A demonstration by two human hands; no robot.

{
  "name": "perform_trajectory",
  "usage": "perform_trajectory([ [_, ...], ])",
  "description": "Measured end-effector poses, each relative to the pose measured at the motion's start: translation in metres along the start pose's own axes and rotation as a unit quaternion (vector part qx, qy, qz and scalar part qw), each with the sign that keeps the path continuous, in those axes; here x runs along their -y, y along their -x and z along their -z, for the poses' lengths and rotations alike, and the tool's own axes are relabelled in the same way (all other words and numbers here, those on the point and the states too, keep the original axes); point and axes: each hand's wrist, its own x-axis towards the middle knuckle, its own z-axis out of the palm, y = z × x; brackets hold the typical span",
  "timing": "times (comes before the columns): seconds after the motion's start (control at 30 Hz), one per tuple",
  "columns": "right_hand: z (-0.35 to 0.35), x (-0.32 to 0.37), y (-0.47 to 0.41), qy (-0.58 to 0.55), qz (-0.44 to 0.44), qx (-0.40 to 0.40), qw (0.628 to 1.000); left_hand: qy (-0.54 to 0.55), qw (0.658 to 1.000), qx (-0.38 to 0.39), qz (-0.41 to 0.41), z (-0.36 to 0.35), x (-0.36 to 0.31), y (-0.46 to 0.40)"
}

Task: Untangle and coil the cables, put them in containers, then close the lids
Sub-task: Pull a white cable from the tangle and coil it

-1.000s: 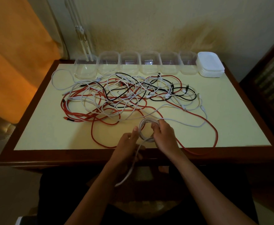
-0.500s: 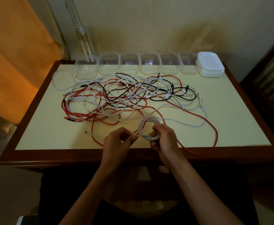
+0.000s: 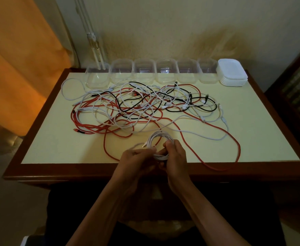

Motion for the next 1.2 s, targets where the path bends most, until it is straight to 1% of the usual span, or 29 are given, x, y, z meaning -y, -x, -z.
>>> perform_trajectory([
  [0.07,-0.003,-0.004,0.003,0.024,0.006,0.013,1.0,0.017,0.999,-0.036,-0.001,0.0,0.003,0.0],
  [0.13,-0.004,-0.008,0.002,0.08,0.017,0.018,0.997,0.015,0.998,-0.058,-0.001,0.002,0.005,-0.003],
  [0.23,0.002,-0.006,-0.003,0.207,0.054,0.028,0.976,-0.013,0.996,-0.094,-0.005,0.011,0.008,-0.009],
  [0.27,0.006,-0.004,-0.003,0.255,0.078,0.01,0.964,-0.018,0.994,-0.106,-0.005,0.014,0.009,-0.011],
  [0.3,0.01,-0.001,-0.002,0.296,0.117,-0.023,0.948,-0.022,0.993,-0.116,-0.006,0.017,0.009,-0.013],
  [0.37,0.015,0.005,0.005,0.337,0.26,-0.087,0.901,-0.028,0.991,-0.13,-0.005,0.019,0.011,-0.015],
  [0.4,0.017,0.006,0.008,0.348,0.322,-0.076,0.877,-0.032,0.99,-0.134,-0.006,0.02,0.012,-0.016],
  [0.43,0.018,0.007,0.011,0.359,0.357,-0.032,0.862,-0.04,0.99,-0.137,-0.009,0.02,0.013,-0.016],
  [0.47,0.018,0.007,0.012,0.374,0.365,0.029,0.852,-0.05,0.989,-0.14,-0.014,0.019,0.015,-0.016],
  [0.5,0.017,0.007,0.013,0.403,0.352,0.084,0.841,-0.063,0.988,-0.142,-0.021,0.019,0.016,-0.016],
  [0.53,0.015,0.007,0.012,0.439,0.333,0.12,0.826,-0.081,0.986,-0.146,-0.028,0.017,0.017,-0.016],
  [0.63,0.011,0.009,0.002,0.533,0.269,0.158,0.787,-0.13,0.98,-0.143,-0.049,0.013,0.019,-0.015],
  [0.7,0.01,0.012,-0.005,0.563,0.231,0.174,0.774,-0.146,0.98,-0.122,-0.061,0.012,0.018,-0.014],
  [0.73,0.011,0.013,-0.008,0.555,0.21,0.185,0.783,-0.154,0.98,-0.11,-0.066,0.012,0.017,-0.013],
  [0.8,0.013,0.014,-0.012,0.51,0.168,0.208,0.818,-0.19,0.973,-0.096,-0.083,0.016,0.017,-0.014],
  [0.9,0.015,0.014,-0.014,0.425,0.113,0.241,0.865,-0.303,0.937,-0.11,-0.137,0.02,0.018,-0.02],
  [1.0,0.019,0.017,-0.013,0.299,0.032,0.253,0.919,-0.368,0.904,-0.092,-0.196,0.02,0.021,-0.022],
  [1.03,0.022,0.018,-0.013,0.259,0.004,0.255,0.932,-0.38,0.897,-0.084,-0.209,0.02,0.022,-0.022],
  [1.13,0.029,0.017,-0.013,0.177,-0.031,0.276,0.944,-0.422,0.873,-0.087,-0.231,0.023,0.022,-0.026],
  [1.2,0.031,0.016,-0.014,0.109,-0.07,0.26,0.957,-0.432,0.866,-0.09,-0.235,0.028,0.022,-0.03],
])
